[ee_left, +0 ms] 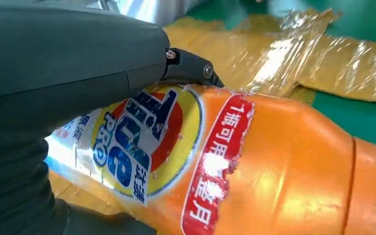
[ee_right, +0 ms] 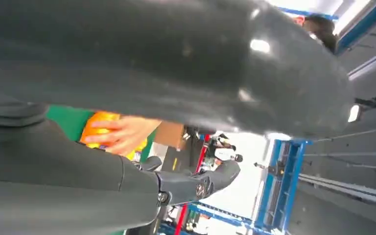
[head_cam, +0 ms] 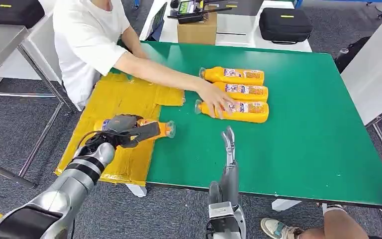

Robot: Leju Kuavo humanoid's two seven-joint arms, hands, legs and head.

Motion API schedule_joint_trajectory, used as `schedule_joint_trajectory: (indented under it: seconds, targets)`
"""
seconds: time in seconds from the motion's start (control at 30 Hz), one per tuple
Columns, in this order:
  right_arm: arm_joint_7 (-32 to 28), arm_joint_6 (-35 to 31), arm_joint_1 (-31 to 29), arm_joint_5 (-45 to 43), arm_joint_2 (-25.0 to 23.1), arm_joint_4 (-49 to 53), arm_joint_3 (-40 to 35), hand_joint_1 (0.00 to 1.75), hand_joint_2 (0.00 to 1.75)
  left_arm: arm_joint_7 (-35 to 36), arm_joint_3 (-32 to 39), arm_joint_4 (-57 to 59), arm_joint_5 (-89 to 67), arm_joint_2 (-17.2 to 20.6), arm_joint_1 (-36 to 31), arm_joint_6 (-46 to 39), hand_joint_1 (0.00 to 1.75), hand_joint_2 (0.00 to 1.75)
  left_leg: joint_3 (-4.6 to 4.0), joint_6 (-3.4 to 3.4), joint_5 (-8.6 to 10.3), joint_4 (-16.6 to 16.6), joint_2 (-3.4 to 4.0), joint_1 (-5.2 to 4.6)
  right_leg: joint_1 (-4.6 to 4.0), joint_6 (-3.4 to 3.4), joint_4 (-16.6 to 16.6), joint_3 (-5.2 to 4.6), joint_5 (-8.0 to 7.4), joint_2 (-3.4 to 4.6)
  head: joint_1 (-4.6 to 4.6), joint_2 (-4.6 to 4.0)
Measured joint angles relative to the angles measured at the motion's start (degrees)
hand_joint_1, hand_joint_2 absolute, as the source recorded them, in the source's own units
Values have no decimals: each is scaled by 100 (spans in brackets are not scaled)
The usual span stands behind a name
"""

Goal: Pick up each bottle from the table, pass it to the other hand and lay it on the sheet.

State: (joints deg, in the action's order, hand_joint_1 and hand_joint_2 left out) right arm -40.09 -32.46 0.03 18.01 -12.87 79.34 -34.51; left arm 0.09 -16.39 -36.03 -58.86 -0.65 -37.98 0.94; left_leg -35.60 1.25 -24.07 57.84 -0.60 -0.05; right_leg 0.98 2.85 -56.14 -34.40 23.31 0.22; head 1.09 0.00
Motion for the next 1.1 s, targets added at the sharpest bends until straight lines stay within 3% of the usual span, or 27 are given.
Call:
schedule_joint_trajectory:
  seconds: [0.03,0.07,0.37,0.57,0.73,0.77,0.87,1.0,1.1]
  targets:
    - [13,9,3,0,-5,2,7,0,0,26,0,84,13,-11,-39,24,5,175,0,0,0,0,0,0,0,0,0,0,0,0,2,-2]
    - [42,39,10,9,-11,2,20,0,0,37,0,167,35,-33,-76,70,0,175,0,0,0,0,0,0,0,0,0,1,0,0,2,0]
    - [114,266,26,-24,-50,-44,155,0,0,-366,81,667,760,-122,-291,858,0,175,0,0,0,0,-4,0,0,0,0,6,1,-1,2,0]
    - [31,358,-28,-317,-94,-144,238,0,0,-1494,258,709,1627,-2,-327,1790,0,175,5,0,2,0,-4,0,0,0,-2,13,0,0,0,0]
    - [11,164,-29,-361,-101,-190,273,0,0,-1726,413,-261,3101,164,451,1604,0,175,6,-2,0,0,7,0,0,-1,-2,5,2,3,4,0]
    - [11,135,-18,-350,-101,-190,282,0,175,-1678,442,-574,3339,173,664,1536,0,175,5,-3,-1,0,4,0,0,-2,-1,4,3,3,2,-2]
    - [20,63,33,-112,-86,-190,312,0,175,-1711,509,-1730,4282,159,1338,1294,0,175,-1,-7,-7,0,1,0,0,-4,-1,4,6,3,0,0]
    - [620,750,90,246,8,-218,323,0,175,-2001,677,-3324,5254,256,2306,1266,0,175,-2,-11,-16,-1,12,0,1,-10,2,-4,10,15,2,-2]
    - [714,782,184,513,96,-229,336,0,175,-2259,987,-4382,5691,231,2982,1052,0,175,-4,-11,-16,-1,9,0,0,-10,3,-12,12,14,2,0]
